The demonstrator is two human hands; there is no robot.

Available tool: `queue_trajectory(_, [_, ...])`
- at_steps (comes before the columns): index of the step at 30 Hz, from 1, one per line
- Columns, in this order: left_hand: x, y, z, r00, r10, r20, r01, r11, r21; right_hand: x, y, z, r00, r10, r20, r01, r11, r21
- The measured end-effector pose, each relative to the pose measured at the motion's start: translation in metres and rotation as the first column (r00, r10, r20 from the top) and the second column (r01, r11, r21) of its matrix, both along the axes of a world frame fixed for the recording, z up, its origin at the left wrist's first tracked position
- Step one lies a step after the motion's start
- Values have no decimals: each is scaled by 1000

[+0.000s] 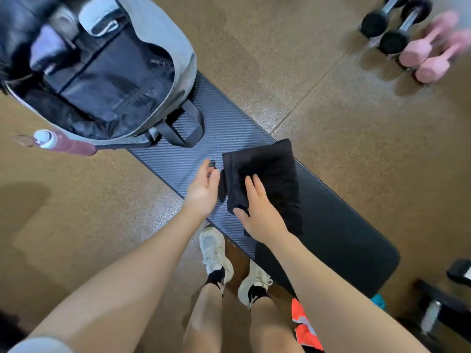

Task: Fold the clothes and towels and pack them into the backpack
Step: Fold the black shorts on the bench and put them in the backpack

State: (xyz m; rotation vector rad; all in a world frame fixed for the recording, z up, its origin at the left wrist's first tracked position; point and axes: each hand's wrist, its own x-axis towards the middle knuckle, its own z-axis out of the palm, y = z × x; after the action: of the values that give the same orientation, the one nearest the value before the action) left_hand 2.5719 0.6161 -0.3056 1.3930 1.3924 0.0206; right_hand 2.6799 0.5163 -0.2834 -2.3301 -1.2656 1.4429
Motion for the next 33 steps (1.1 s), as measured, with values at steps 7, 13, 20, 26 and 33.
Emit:
queue_trajectory(7, [54, 15, -10, 869, -444, -219, 495, 766, 409, 37, -3, 1, 940, 333, -75, -332, 943, 26])
queue_trajectory(13, [54, 36, -31, 812, -443, -380, 565, 762, 317, 68, 8, -21, 822, 160, 547, -334, 913, 234])
queue_trajectory(20, [62, 45, -44, 846, -424, -323, 493, 852, 175, 81, 1, -72, 866, 315, 388, -317, 947, -60])
queue_trajectory(26, [72, 52, 5, 899, -436, -35, 425, 891, -162, 105, 11, -17, 891, -315, -326, 368, 923, 115])
queue_trajectory(33, [37, 59, 116, 915, -328, 234, 377, 903, -206, 122, 35, 62, 621, -432, -654, 436, 884, -171])
